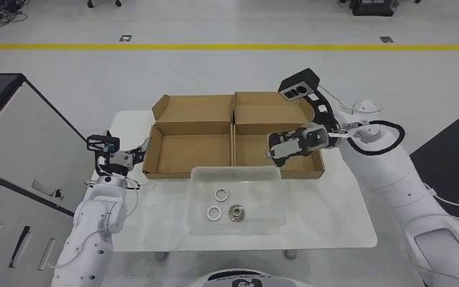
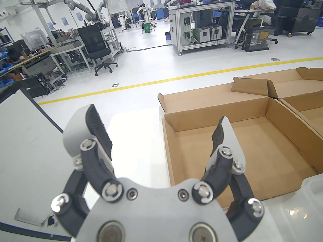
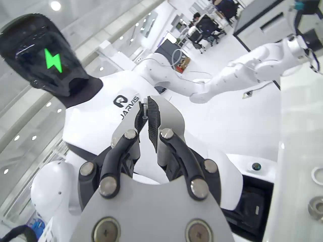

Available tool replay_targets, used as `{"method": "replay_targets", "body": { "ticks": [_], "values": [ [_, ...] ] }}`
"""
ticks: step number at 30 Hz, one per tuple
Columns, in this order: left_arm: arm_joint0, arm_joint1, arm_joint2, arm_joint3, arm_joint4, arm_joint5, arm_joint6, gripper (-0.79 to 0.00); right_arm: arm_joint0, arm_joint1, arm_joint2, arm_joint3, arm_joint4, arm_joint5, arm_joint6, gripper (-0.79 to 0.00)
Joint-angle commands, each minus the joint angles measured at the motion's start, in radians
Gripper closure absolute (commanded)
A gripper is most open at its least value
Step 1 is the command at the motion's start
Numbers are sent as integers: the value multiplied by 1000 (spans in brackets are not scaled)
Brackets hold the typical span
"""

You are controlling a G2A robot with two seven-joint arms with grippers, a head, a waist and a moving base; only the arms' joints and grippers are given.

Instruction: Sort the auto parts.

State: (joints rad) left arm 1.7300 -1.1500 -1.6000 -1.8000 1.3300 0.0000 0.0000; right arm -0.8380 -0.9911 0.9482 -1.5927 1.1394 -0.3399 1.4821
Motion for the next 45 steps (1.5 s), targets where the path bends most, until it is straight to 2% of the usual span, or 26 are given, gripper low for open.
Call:
{"method": "replay_targets", "body": {
  "ticks": [1,4,15,24,29,37,40,42,45],
  "values": [
    [0,0,0,0,0,0,0,-785,10,-10,-4,-8,38,0,-2,0],
    [0,0,0,0,0,0,0,-785,18,-22,-9,-12,48,3,1,0],
    [0,0,0,0,0,0,0,-785,8,-25,3,-46,52,11,-26,0],
    [0,0,0,0,0,0,0,-785,-7,-66,17,-95,326,8,6,0],
    [0,0,0,0,0,0,0,-785,6,-92,10,-89,374,17,15,0],
    [0,0,0,0,0,0,0,-785,41,-120,8,-75,322,30,-8,0],
    [0,0,0,0,0,0,0,-785,53,-125,13,-69,254,38,-26,0],
    [0,0,0,0,0,0,0,-785,68,-121,24,-61,137,53,-47,0],
    [0,0,0,0,0,0,0,-785,60,-121,37,-76,83,72,-81,0]
  ]
}}
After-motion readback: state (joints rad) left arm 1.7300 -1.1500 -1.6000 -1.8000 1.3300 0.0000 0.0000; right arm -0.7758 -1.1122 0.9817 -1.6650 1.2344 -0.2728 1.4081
